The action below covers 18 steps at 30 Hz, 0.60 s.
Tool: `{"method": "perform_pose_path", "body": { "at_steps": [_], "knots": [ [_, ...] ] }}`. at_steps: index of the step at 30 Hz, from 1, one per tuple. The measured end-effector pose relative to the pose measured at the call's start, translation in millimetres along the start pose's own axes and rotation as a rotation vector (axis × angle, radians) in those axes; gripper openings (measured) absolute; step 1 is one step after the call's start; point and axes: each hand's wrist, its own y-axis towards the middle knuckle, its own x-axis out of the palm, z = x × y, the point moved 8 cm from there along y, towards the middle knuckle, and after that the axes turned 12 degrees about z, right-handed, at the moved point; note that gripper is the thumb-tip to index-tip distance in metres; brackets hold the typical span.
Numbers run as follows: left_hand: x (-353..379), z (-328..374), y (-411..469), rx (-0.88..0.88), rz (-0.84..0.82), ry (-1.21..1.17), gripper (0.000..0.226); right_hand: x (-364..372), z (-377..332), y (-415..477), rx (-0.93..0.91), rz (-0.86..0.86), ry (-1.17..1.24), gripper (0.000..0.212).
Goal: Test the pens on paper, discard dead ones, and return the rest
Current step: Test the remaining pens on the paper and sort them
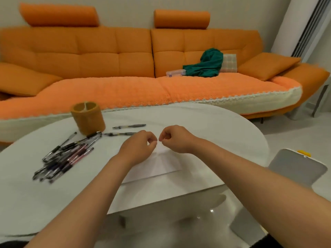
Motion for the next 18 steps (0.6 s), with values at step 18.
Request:
{"method": "perform_pose_path", "body": {
  "at_steps": [18],
  "knots": [
    [-127.8,-216.8,-65.5,-0.316,0.085,0.264,0.012,189.4,-187.2,49.4,-0.565,-0.142,-0.279,0.027]
  ]
}}
